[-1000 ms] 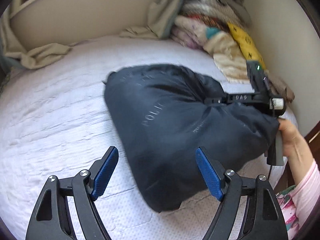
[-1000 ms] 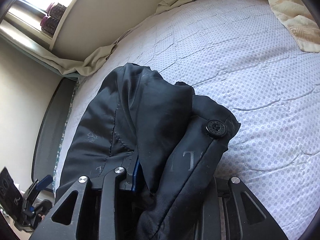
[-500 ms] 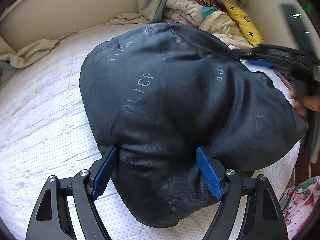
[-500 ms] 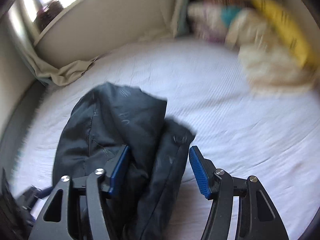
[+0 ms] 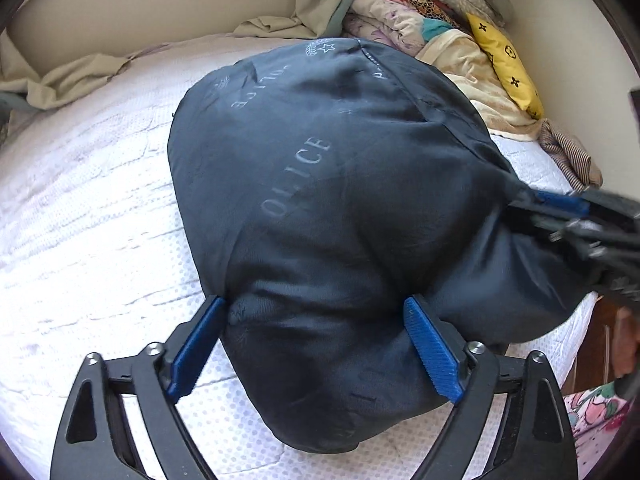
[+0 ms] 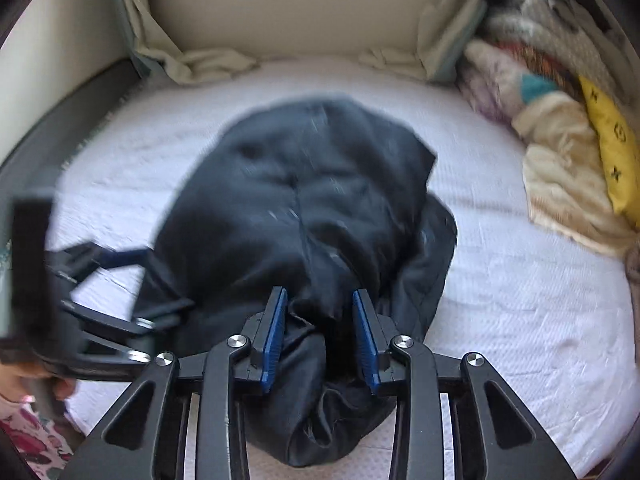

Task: Fold large clothes
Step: 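Press the folded coat bundle with both tools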

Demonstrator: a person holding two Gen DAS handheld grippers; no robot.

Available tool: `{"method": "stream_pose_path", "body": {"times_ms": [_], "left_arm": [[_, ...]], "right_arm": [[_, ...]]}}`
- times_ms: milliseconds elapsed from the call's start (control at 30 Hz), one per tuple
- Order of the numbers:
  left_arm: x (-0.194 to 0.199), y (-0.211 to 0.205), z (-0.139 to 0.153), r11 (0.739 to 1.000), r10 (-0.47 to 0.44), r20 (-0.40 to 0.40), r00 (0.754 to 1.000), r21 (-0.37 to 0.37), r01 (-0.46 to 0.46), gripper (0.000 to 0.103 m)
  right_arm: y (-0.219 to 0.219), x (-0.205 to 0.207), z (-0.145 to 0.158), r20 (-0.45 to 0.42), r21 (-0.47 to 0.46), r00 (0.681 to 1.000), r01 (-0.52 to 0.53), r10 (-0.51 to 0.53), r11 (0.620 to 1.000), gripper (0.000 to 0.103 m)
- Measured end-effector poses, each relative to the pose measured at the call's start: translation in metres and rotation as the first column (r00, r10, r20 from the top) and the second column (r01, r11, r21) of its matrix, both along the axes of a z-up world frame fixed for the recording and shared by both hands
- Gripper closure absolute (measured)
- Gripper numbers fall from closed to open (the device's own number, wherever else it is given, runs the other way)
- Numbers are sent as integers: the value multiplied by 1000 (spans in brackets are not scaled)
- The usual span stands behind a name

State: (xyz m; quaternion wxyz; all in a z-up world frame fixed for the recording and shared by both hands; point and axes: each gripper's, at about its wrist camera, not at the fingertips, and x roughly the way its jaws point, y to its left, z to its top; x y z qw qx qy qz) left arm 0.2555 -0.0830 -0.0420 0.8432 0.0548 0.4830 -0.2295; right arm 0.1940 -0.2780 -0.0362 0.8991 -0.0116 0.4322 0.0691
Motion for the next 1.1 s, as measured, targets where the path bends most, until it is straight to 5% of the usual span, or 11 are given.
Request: {"method": "stream_pose_path", "body": {"times_ms": [233, 767, 1100], "left_arm": [[-8, -10, -6, 999, -16, 47, 999, 49, 13, 8], [-1, -5, -10, 1000, 26, -13, 1000, 11, -26, 8], [-33, -21, 26, 998, -62, 149, 987, 28, 58, 14]], "right_arm": [[-12, 15, -52, -40, 27, 997, 74, -73, 997, 66], [-7, 32, -88, -27, 69, 997, 77, -75, 995, 64], [-17, 26, -83, -28, 110, 996, 87, -84, 990, 64]]}}
